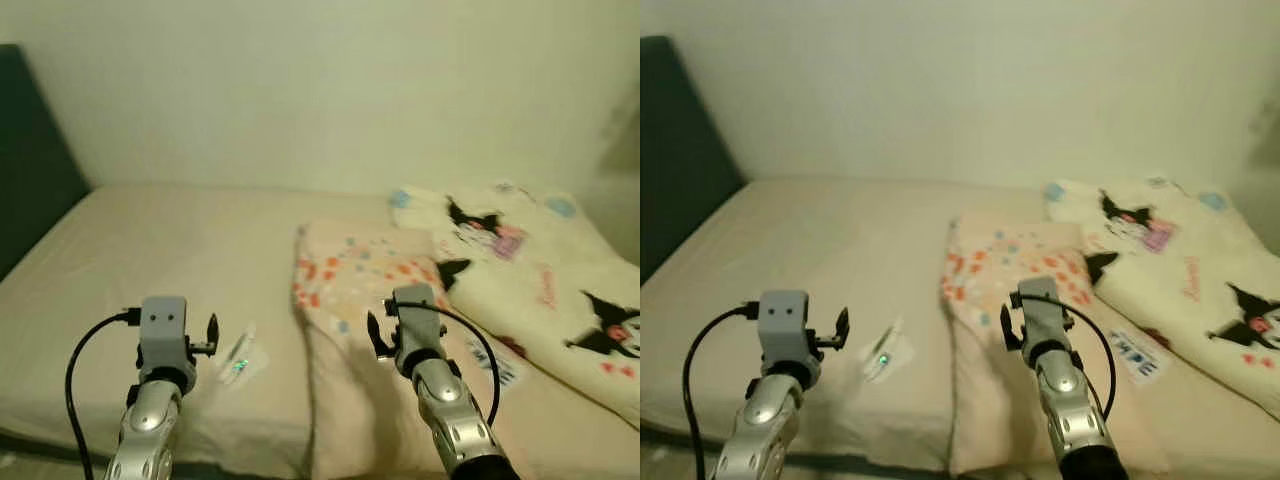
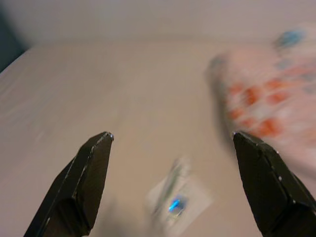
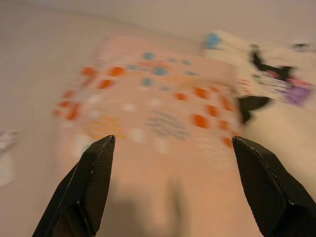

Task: Clean up the room

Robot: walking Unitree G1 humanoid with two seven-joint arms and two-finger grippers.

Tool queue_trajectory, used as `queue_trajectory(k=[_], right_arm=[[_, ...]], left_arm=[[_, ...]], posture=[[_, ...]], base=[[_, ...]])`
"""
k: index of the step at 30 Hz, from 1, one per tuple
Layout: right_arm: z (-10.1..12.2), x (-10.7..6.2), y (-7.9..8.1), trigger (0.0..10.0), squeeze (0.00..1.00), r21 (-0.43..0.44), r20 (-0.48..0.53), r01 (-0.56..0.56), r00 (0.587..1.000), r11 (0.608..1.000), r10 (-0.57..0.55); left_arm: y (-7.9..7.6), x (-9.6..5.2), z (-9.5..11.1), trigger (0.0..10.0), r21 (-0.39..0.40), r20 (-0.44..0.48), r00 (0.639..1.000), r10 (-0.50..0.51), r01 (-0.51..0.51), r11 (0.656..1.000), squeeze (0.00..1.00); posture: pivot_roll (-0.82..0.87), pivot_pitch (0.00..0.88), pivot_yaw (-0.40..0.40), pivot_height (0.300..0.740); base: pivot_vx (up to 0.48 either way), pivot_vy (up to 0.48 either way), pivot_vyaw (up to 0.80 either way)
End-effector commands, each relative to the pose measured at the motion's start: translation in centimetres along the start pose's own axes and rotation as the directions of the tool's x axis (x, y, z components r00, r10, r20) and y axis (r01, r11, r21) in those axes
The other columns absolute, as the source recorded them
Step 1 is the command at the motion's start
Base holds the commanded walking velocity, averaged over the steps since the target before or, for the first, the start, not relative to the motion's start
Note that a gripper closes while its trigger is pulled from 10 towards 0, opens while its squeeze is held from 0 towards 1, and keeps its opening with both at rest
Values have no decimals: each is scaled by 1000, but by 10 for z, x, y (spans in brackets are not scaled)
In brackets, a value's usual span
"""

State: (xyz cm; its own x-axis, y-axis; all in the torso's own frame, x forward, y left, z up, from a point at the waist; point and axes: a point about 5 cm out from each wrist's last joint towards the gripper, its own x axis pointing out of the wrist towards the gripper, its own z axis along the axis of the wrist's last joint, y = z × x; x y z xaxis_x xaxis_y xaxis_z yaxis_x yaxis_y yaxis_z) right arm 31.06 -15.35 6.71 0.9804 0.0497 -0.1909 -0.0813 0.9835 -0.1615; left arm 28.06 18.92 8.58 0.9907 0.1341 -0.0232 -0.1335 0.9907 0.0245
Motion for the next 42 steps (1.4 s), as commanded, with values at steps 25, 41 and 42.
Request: queue_trajectory(k=[25,41,42], right_arm=[[5,-1,4,10000,0,38,57,-16,998,999,14],[4,-2,9,10000,0,51,66,-37,997,998,34],[4,-2,9,10000,0,51,66,-37,997,998,34]], left_arm=[[3,-3,2,10000,-10,24,1000,11,-11,1000,0],[5,-4,2,10000,-17,33,999,25,-24,1000,0],[5,-4,2,10000,-17,33,999,25,-24,1000,0]], posture=[[-29,53,10,740],[-24,59,10,740],[-24,59,10,740]], base=[[0,0,-480],[0,325,0],[0,476,0]])
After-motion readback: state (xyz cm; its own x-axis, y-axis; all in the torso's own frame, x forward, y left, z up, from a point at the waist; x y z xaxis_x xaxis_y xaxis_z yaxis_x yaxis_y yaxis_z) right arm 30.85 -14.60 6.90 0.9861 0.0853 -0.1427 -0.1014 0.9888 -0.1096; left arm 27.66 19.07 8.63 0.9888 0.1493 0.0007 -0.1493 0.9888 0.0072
